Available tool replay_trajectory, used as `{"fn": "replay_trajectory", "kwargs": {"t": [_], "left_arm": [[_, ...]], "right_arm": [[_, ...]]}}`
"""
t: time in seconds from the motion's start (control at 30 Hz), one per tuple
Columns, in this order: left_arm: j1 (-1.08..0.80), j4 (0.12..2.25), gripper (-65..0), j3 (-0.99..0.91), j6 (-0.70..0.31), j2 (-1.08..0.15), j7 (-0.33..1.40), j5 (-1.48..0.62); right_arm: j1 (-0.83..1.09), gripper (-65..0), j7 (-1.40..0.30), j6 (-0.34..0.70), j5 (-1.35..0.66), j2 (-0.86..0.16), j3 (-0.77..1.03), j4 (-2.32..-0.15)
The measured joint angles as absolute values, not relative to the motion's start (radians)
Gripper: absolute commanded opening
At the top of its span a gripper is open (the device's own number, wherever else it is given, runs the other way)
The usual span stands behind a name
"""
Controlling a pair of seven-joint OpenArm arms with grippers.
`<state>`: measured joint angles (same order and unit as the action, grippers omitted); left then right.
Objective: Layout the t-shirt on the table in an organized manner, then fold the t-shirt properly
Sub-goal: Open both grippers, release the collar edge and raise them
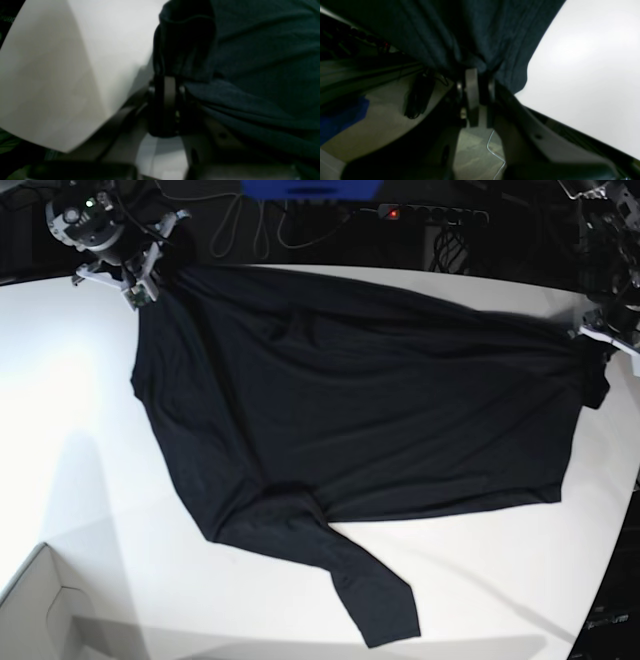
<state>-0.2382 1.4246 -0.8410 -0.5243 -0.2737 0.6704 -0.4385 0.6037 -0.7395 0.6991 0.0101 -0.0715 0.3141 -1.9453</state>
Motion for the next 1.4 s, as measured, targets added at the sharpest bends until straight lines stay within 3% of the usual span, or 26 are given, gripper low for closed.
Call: {"fn": "replay_trajectory", "kwargs": {"t": [0.6,0.77,0.9,1.1,1.23,1.4], "left_arm": [[-0.281,1.416,-64.7,-0.841,-0.524,-0.274,0.664,-0.440],[-0.287,1.323,-64.5,-0.841,-0.524,-0.271,0.645,-0.452],[-0.281,1.288,-63.4,-0.842,-0.528,-0.281,0.638,-0.464],[-0.285,1.298,-42.7,-0.842,-0.528,-0.276,0.632,-0.467],[-0.292,1.319,-31.3,-0.884,-0.532,-0.260,0.659,-0.477],[-0.310,1.317,-26.6,-1.021,-0.519,-0.254,0.797,-0.554]], "right_arm": [[0.616,-65.0,-0.741,0.699,0.011,-0.072,0.316,-1.957],[0.616,-65.0,-0.741,0.699,0.012,-0.071,0.316,-1.957],[0.616,-56.3,-0.741,0.699,0.012,-0.072,0.315,-1.958],[0.614,-41.7,-0.741,0.699,0.014,-0.071,0.316,-1.958],[0.614,-39.8,-0.744,0.699,0.014,-0.069,0.318,-1.960],[0.614,-39.7,-0.741,0.699,0.011,-0.068,0.319,-1.981]]}}
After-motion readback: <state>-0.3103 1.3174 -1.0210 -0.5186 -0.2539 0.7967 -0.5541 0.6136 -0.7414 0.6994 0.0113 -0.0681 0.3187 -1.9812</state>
